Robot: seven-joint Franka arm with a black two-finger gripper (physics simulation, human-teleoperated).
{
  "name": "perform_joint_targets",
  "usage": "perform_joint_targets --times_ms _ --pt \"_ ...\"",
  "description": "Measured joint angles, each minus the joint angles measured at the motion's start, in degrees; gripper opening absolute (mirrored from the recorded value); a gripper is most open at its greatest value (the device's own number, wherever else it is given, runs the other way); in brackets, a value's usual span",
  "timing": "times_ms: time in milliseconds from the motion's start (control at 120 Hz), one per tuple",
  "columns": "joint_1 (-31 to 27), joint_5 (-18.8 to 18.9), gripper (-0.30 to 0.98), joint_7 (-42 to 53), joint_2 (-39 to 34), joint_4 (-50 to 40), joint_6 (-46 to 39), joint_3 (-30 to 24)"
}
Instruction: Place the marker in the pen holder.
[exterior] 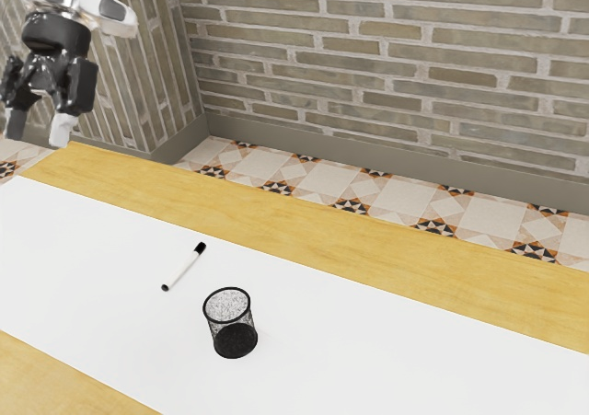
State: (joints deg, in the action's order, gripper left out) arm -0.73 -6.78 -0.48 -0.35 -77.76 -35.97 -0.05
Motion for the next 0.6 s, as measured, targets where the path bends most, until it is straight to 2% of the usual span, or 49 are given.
perform_joint_targets --times_ms 58,167,250,375,600 --pt "-0.20 -0.49 0.69 -0.22 -0.07 -5.30 -10.69 -0.25" --pt "0.26 0.49 0.69 -0.60 1.77 -7.68 -24.05 -0.06" --pt "-0.31 1.79 0.68 -0.74 5.88 -8.26 -31.66 0.02" --pt "-7.48 2.55 0.69 -0.34 13.12 -11.60 -41.59 0.00" --pt "-9.75 1.97 0.69 0.18 16.69 -27.18 -59.08 -0.03"
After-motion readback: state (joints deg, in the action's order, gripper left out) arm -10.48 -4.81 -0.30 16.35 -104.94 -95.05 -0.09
